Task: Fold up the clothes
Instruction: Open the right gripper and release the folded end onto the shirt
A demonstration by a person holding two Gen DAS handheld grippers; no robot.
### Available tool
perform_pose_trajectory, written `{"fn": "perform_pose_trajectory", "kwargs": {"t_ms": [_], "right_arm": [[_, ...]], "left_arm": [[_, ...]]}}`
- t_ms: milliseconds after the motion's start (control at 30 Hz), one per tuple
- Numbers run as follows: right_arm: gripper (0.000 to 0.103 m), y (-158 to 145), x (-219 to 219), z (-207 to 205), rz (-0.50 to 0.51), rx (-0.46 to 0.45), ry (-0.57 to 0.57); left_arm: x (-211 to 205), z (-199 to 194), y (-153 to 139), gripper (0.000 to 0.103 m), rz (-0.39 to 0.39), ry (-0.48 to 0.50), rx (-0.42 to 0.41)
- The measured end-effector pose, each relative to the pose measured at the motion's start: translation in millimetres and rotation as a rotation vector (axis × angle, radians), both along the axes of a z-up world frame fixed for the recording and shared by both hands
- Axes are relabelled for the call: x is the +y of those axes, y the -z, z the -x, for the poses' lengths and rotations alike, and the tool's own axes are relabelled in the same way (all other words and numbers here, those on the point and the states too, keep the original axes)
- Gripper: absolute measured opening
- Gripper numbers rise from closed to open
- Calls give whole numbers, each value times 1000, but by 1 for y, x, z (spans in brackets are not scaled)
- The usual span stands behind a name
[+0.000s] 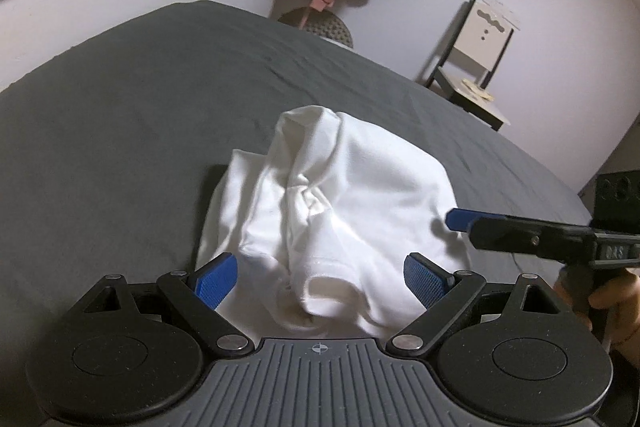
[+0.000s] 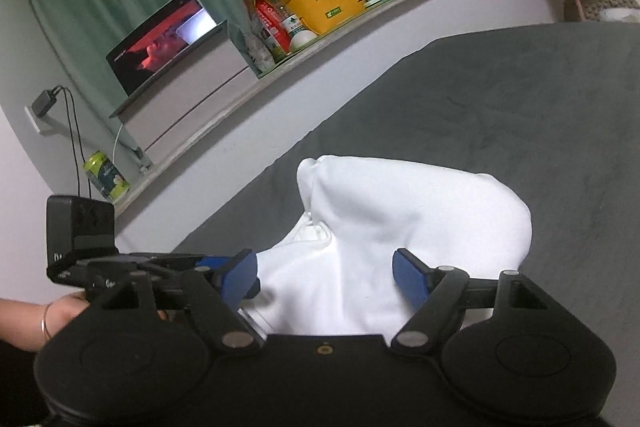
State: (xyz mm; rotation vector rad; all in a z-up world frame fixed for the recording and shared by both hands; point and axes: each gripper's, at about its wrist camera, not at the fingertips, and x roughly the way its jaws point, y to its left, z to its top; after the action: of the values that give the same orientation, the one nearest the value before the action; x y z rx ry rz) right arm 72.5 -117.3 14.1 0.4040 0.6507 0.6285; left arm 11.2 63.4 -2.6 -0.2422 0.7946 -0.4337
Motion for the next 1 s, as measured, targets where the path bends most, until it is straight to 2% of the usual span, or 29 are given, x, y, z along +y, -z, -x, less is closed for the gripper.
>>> {"fn": "perform_pose_trajectory", "kwargs": {"t_ms": [200, 300, 500, 667, 767, 800, 967, 1000], "right_arm": [[74, -7, 29, 16, 214, -112, -71], [76, -5, 52, 32, 377, -209, -142], [77, 13, 92, 62, 682, -435, -226], [76, 21, 110, 70, 678, -521, -254], [72, 23, 123, 66, 686, -546, -231], [69, 24, 127, 64, 684, -543, -222], [38, 27, 139, 45, 648, -449, -178], [21, 26, 140, 44, 642, -445, -169]], "left_arm": [[14, 0, -3, 92, 18, -66, -20], [25, -2, -3, 92, 48, -125, -18], [43, -11, 6, 92, 92, -242, 38], [52, -14, 9, 92, 138, -329, 31], [54, -15, 11, 92, 177, -332, 30], [53, -16, 12, 92, 183, -320, 28], [45, -18, 11, 92, 195, -247, 1], [45, -18, 10, 92, 200, -243, 1]]}}
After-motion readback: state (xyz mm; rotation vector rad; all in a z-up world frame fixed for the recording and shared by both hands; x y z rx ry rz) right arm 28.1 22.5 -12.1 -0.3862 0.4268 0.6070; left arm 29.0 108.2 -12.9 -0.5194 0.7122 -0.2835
